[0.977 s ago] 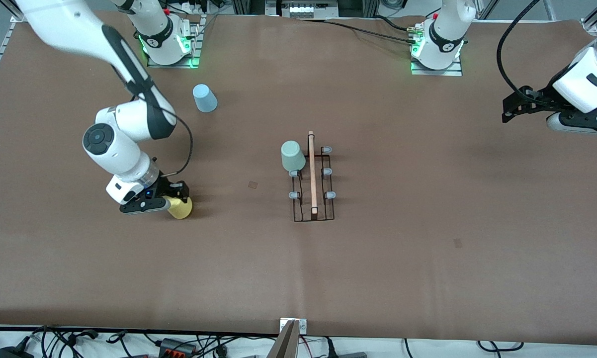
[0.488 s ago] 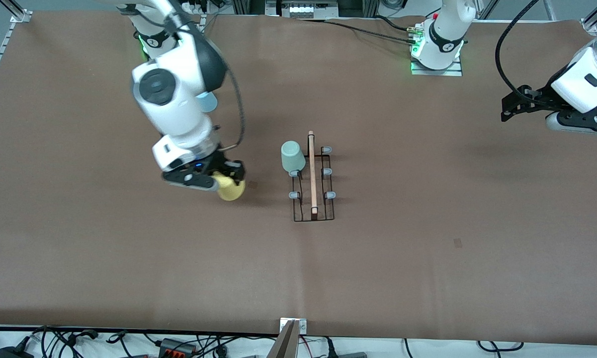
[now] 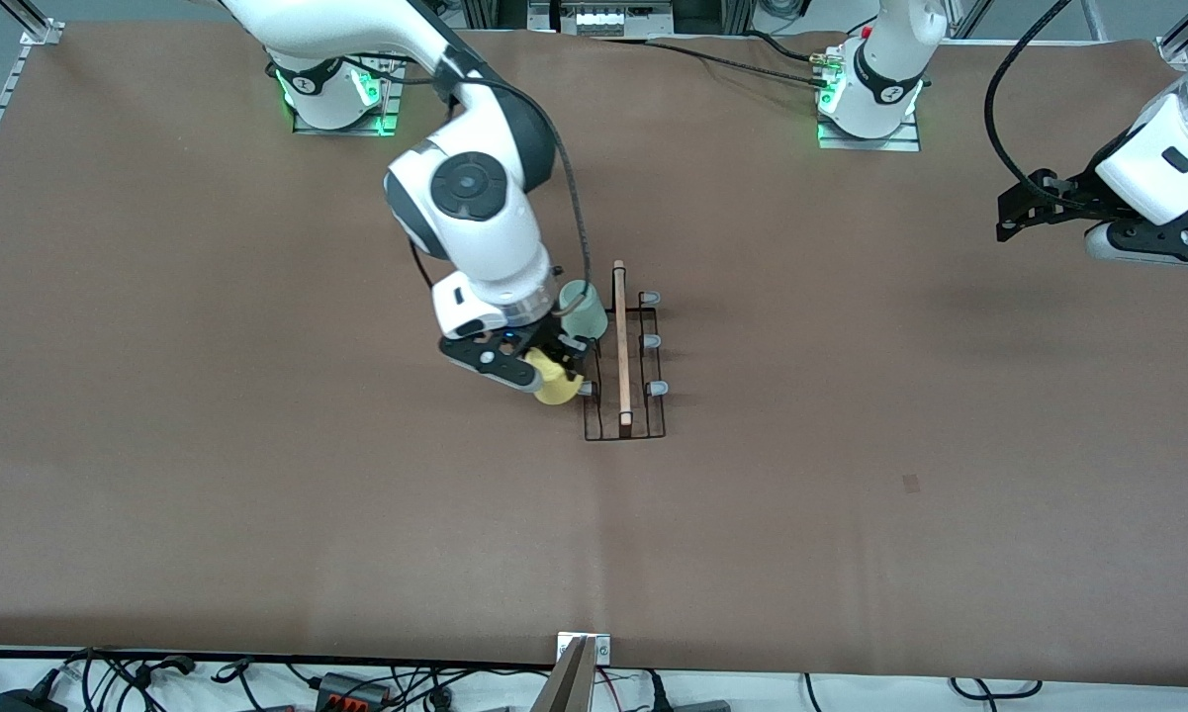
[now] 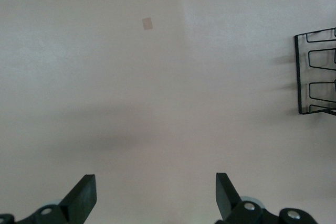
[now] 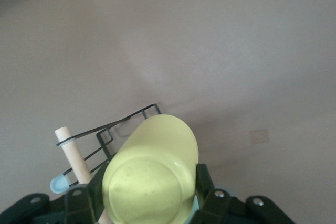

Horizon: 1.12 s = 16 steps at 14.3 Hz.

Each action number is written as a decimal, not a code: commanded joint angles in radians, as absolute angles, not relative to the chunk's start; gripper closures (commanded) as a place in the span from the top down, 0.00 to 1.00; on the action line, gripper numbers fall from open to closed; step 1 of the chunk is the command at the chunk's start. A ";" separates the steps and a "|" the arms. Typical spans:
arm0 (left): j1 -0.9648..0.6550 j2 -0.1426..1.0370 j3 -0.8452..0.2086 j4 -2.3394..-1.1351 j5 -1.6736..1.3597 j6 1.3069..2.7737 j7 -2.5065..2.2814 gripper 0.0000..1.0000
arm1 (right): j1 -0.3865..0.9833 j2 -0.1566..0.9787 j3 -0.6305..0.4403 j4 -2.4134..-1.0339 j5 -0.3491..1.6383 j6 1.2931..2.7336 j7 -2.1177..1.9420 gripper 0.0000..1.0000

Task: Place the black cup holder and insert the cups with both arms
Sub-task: 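Carry the yellow cup over the rack with the right gripper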

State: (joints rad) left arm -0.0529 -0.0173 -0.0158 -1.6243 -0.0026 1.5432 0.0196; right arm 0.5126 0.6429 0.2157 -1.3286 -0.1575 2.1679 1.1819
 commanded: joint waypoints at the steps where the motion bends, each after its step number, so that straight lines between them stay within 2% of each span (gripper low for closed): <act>1: -0.052 -0.005 -0.021 -1.592 0.005 1.519 0.023 1.00 | 0.543 0.676 0.204 -1.267 -0.175 2.137 1.227 0.11; 7: -0.052 -0.005 -0.023 -1.592 0.005 1.519 0.021 1.00 | 0.569 0.725 0.204 -1.269 -0.187 2.207 1.241 0.12; 8: -0.052 -0.005 -0.023 -1.592 0.005 1.519 0.021 1.00 | 0.568 0.727 0.204 -1.272 -0.195 2.209 1.238 0.19; 9: -0.052 -0.005 -0.023 -1.592 0.005 1.519 0.021 1.00 | 0.566 0.730 0.204 -1.273 -0.195 2.209 1.235 0.30; 10: -0.052 -0.005 -0.023 -1.592 0.005 1.519 0.021 1.00 | 0.565 0.730 0.204 -1.273 -0.195 2.210 1.232 0.50; 11: -0.052 -0.005 -0.023 -1.592 0.005 1.519 0.021 1.00 | 0.565 0.732 0.204 -1.275 -0.195 2.210 1.226 0.61; 14: -0.052 -0.005 -0.023 -1.592 0.005 1.519 0.021 1.00 | 0.555 0.732 0.202 -1.273 -0.195 2.212 1.216 0.51; 16: -0.054 -0.006 -0.023 -1.592 0.005 1.519 0.021 1.00 | 0.555 0.732 0.202 -1.275 -0.198 2.212 1.218 0.51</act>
State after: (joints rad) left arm -0.0536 -0.0173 -0.0172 -1.6239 -0.0026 1.5431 0.0196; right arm 0.5516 0.7207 0.2037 -1.2976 -0.1799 2.2170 1.2145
